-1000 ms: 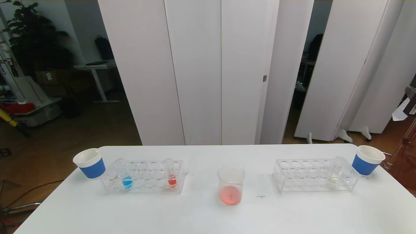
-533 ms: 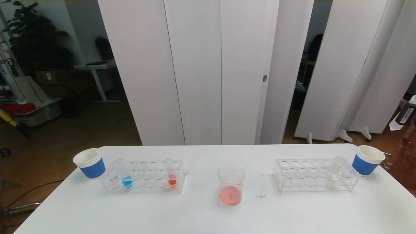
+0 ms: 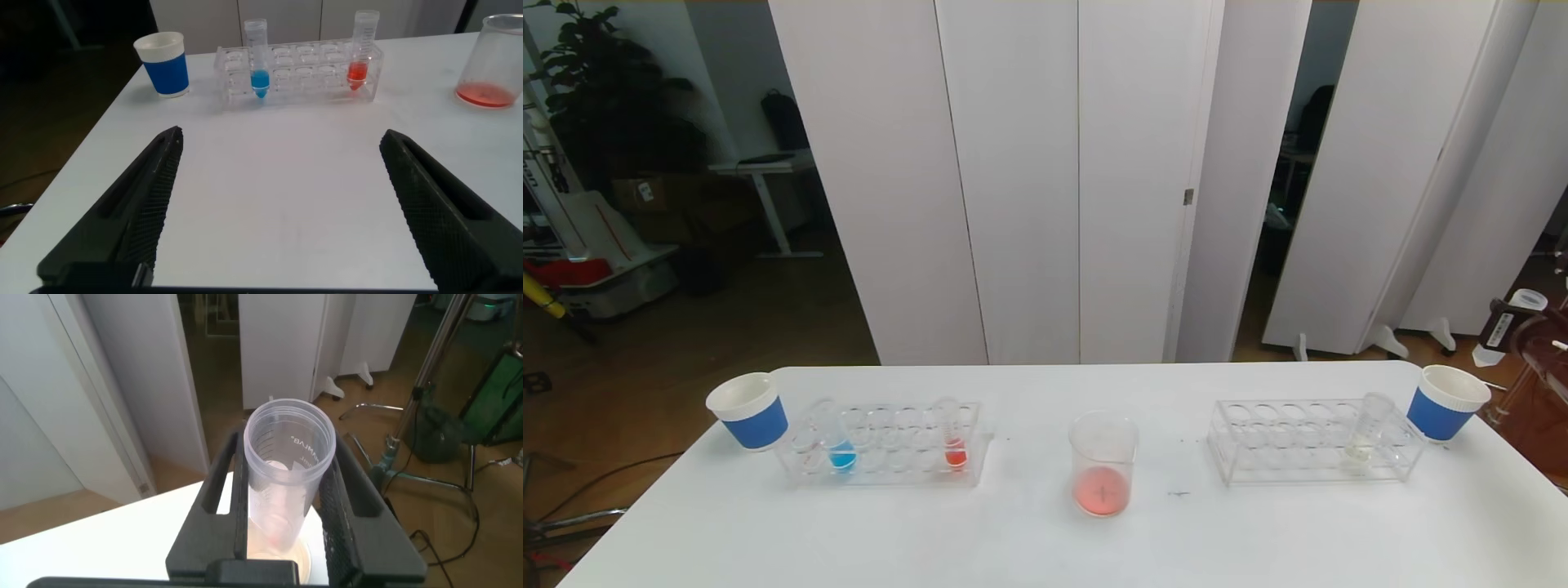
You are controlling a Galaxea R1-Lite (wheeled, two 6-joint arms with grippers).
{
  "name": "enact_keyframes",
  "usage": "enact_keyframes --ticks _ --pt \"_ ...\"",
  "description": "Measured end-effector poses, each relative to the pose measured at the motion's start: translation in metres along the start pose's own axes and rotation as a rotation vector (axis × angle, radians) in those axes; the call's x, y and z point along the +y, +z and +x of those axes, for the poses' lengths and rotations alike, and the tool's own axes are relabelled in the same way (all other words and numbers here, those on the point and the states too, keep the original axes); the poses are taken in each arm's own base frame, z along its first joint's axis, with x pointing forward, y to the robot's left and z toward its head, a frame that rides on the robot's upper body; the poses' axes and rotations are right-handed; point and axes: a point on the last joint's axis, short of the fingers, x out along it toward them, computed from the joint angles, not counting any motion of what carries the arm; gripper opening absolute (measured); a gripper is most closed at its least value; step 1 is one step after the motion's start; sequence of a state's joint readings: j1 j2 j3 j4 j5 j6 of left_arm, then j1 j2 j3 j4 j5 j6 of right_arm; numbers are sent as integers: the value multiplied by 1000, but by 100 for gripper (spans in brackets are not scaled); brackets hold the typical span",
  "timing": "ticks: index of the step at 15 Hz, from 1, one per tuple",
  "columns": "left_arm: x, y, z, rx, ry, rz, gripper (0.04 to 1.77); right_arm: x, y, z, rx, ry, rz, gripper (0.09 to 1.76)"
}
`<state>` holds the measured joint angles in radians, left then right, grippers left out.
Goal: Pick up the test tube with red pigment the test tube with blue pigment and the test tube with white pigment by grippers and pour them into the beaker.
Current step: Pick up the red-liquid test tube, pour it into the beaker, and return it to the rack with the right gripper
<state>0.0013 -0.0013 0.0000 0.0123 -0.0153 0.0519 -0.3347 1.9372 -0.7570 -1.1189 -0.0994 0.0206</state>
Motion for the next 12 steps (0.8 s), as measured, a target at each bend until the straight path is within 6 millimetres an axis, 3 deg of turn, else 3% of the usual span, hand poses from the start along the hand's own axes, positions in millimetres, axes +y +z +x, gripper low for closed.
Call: enact_keyframes --ticks 6,12 --pt "0 0 0 0 0 0 172 0 -36 17 47 -4 -5 58" --pt "0 0 0 0 0 0 172 4 -56 21 109 4 10 58"
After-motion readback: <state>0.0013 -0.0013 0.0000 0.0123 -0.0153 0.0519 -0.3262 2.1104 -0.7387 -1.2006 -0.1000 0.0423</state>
